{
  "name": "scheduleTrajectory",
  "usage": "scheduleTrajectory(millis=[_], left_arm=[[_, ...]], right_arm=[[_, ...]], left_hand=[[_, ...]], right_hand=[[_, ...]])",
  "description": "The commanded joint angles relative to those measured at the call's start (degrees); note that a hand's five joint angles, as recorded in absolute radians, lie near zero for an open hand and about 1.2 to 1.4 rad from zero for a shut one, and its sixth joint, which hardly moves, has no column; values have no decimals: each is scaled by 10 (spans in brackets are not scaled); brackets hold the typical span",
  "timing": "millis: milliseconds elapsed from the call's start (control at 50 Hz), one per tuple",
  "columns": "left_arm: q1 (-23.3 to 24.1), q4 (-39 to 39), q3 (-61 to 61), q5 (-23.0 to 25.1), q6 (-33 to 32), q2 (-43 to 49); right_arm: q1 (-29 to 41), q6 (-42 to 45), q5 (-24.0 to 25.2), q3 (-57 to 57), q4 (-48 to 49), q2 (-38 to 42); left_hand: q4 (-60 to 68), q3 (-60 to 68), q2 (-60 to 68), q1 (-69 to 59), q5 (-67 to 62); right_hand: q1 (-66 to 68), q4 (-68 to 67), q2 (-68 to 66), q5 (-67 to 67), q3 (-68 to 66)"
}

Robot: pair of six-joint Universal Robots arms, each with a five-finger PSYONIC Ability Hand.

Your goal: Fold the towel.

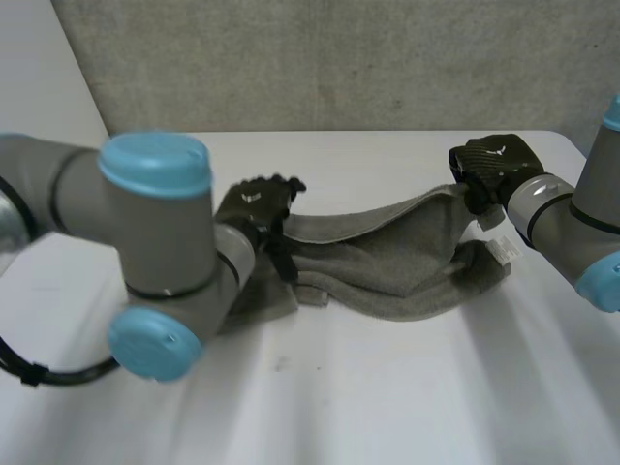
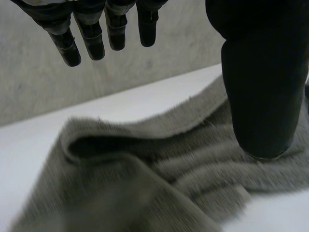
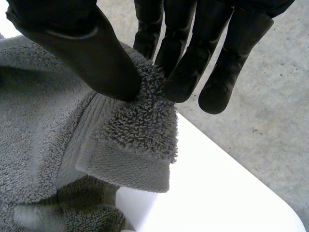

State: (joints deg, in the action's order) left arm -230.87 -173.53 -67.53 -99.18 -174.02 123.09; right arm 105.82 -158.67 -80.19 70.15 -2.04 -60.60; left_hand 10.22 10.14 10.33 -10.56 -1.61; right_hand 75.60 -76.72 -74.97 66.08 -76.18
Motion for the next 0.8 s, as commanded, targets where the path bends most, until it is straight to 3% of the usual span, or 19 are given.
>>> scheduleTrajectory(millis=[20,100,200,480,700,760,800], left_arm=[[49,-39,-8,-115,27,57],[58,-71,-6,-162,25,89],[60,-100,1,-183,24,109],[59,-133,35,-188,30,173],[60,-133,34,-184,59,173],[60,-133,35,-183,57,176],[58,-134,38,-184,57,180]], right_arm=[[5,0,-1,7,1,0],[6,1,-1,10,5,1],[6,2,-1,16,12,1],[6,3,-1,20,19,4],[7,38,-1,31,27,6],[7,38,-1,31,27,7],[7,39,-1,31,27,7]], left_hand=[[18,19,17,-15,-5],[22,23,21,-18,-8],[42,43,41,-39,-28],[104,105,103,-101,-90],[166,167,165,-163,-153],[257,258,256,-254,-243],[415,415,414,-411,-401]], right_hand=[[44,-33,-50,39,-38],[44,-33,-50,39,-38],[44,-33,-50,39,-38],[44,-33,-50,39,-38],[44,-33,-50,39,-38],[44,-33,-50,39,-38],[44,-33,-50,39,-38]])
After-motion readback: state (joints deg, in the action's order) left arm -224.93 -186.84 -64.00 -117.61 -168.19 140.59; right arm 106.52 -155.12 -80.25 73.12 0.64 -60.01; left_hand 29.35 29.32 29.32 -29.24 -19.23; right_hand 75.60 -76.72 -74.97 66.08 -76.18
